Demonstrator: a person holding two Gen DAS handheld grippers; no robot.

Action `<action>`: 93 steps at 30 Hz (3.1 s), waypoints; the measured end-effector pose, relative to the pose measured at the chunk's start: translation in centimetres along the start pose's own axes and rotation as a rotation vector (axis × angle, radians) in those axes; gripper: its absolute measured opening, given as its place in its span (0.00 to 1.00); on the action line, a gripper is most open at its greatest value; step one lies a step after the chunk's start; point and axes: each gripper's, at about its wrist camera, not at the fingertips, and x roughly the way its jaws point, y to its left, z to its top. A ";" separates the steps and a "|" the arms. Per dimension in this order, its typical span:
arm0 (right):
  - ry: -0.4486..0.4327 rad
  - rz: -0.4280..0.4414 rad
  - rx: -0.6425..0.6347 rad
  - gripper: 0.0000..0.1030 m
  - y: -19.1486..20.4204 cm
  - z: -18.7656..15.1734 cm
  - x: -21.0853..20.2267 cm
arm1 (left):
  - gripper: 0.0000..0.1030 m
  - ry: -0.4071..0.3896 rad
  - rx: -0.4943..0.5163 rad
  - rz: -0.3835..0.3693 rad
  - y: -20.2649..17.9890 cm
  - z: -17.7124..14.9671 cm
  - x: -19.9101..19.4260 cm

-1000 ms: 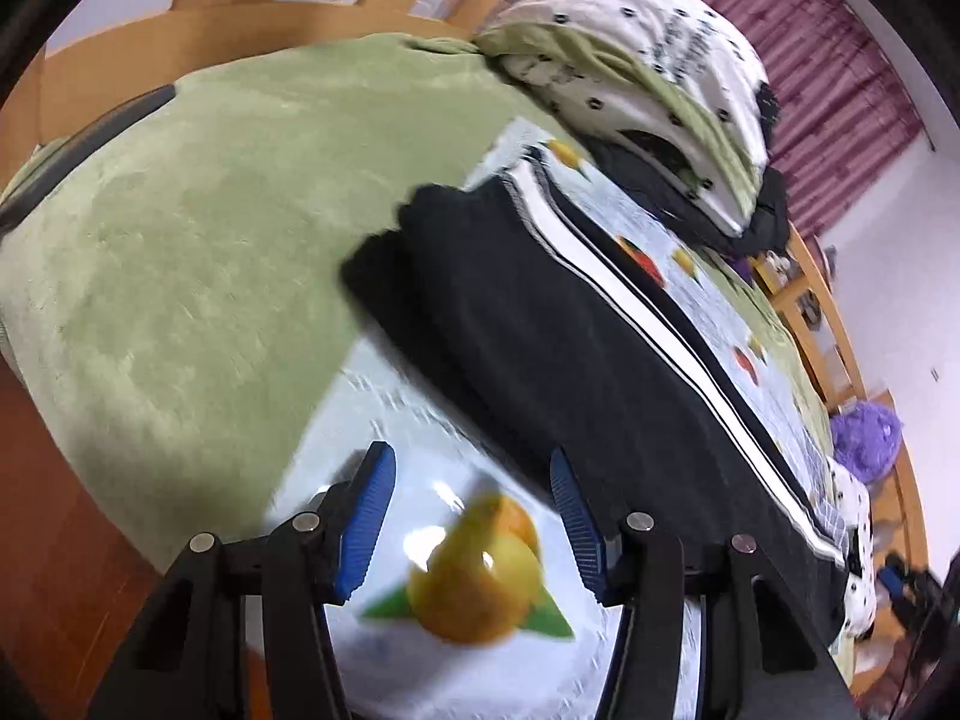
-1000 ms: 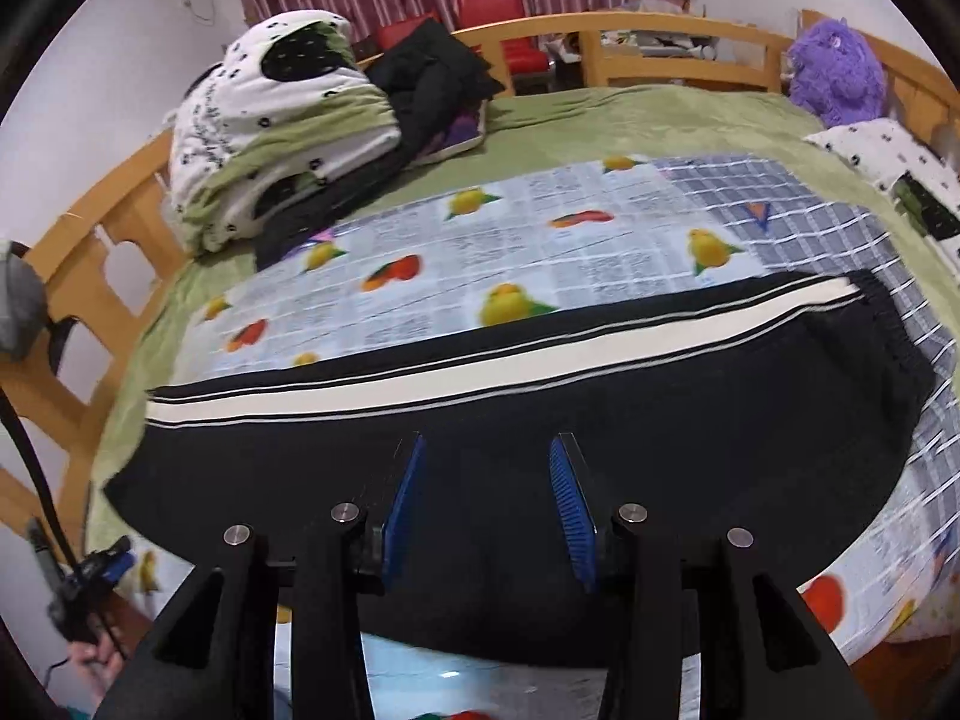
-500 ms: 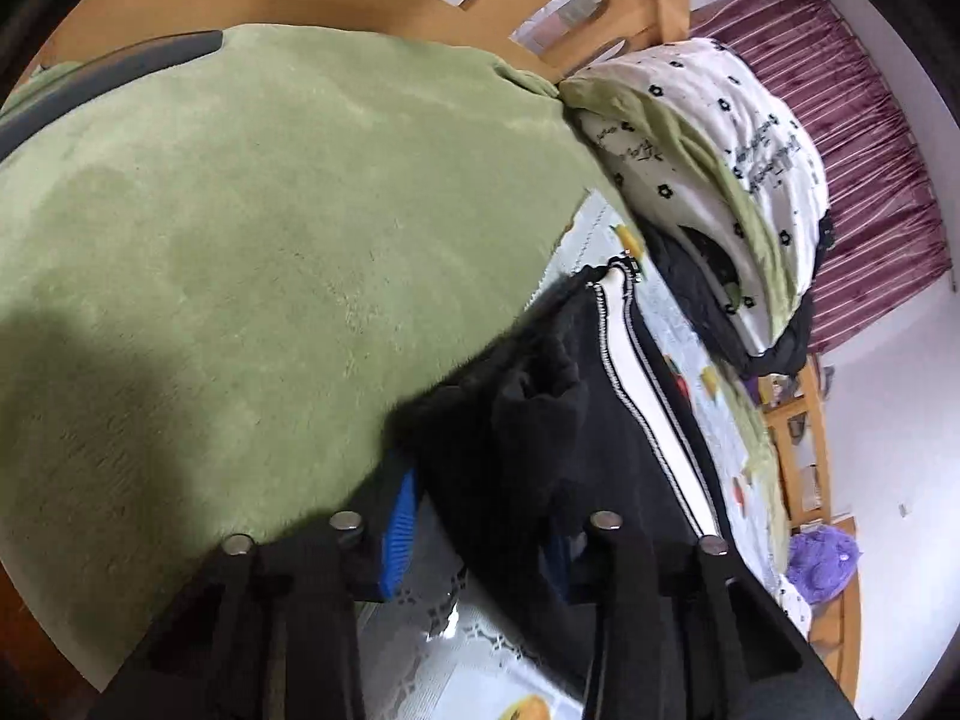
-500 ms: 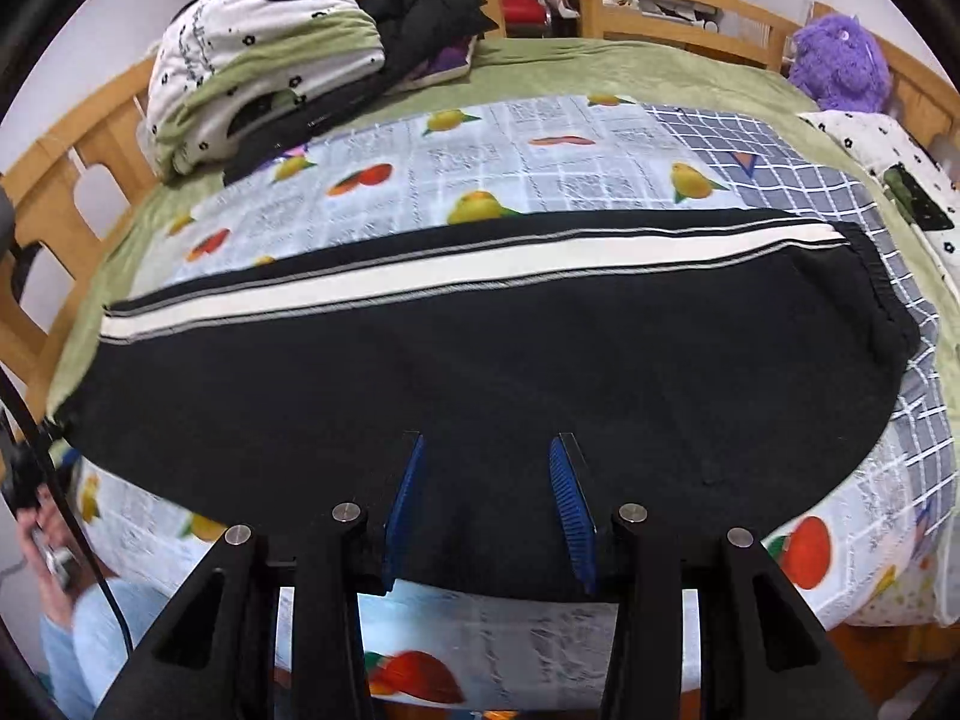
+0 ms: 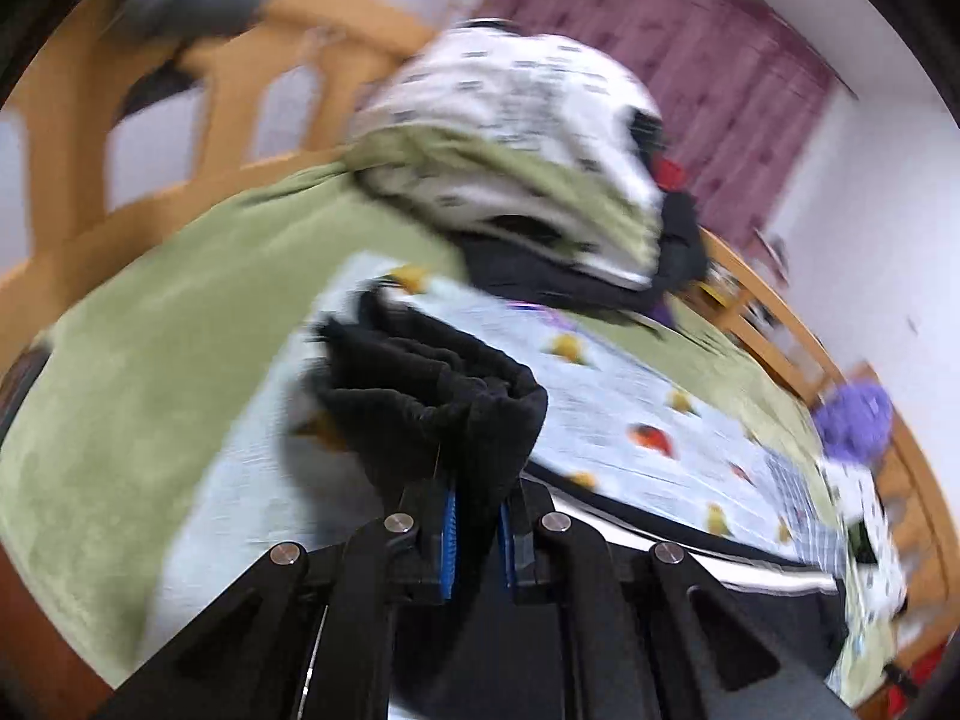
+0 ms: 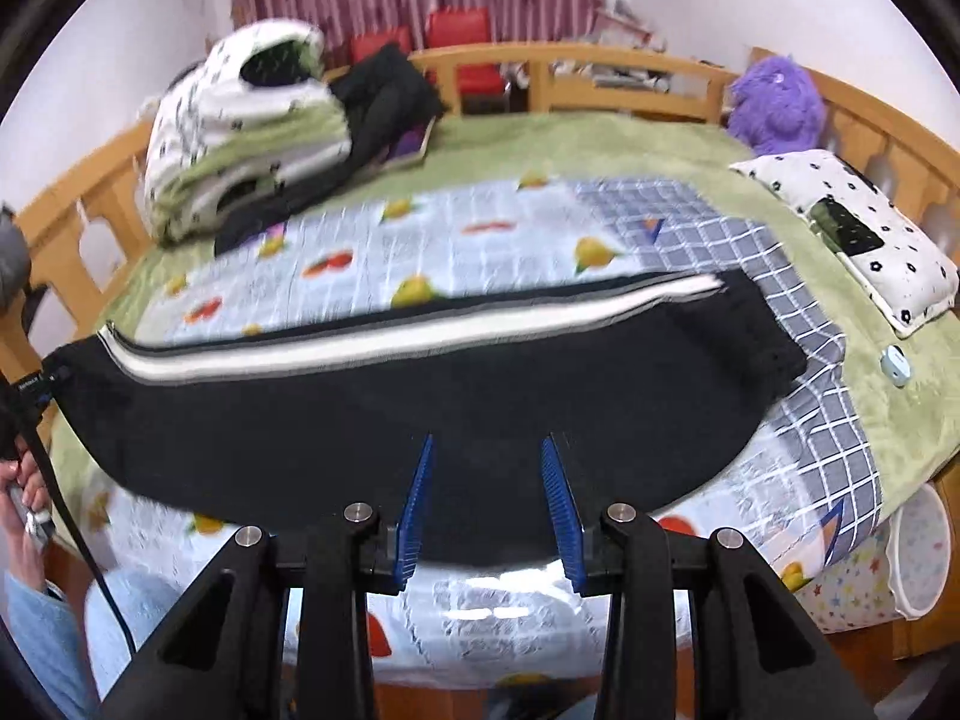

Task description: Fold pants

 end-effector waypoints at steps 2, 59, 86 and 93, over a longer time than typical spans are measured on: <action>-0.026 0.048 0.014 0.37 -0.9 1.5 0.3 | 0.10 0.007 0.087 -0.024 -4.7 -0.3 -0.4; 0.226 0.197 -0.169 0.47 8.9 -2.9 17.7 | 0.58 0.251 0.064 -0.135 -7.0 -7.2 6.0; 0.291 0.137 -0.090 0.31 9.5 -2.3 23.3 | 0.58 0.288 0.098 -0.107 -7.3 -7.8 6.8; 0.137 0.178 -0.085 0.12 8.6 -0.3 18.2 | 0.58 0.272 0.154 -0.093 -8.5 -8.3 6.4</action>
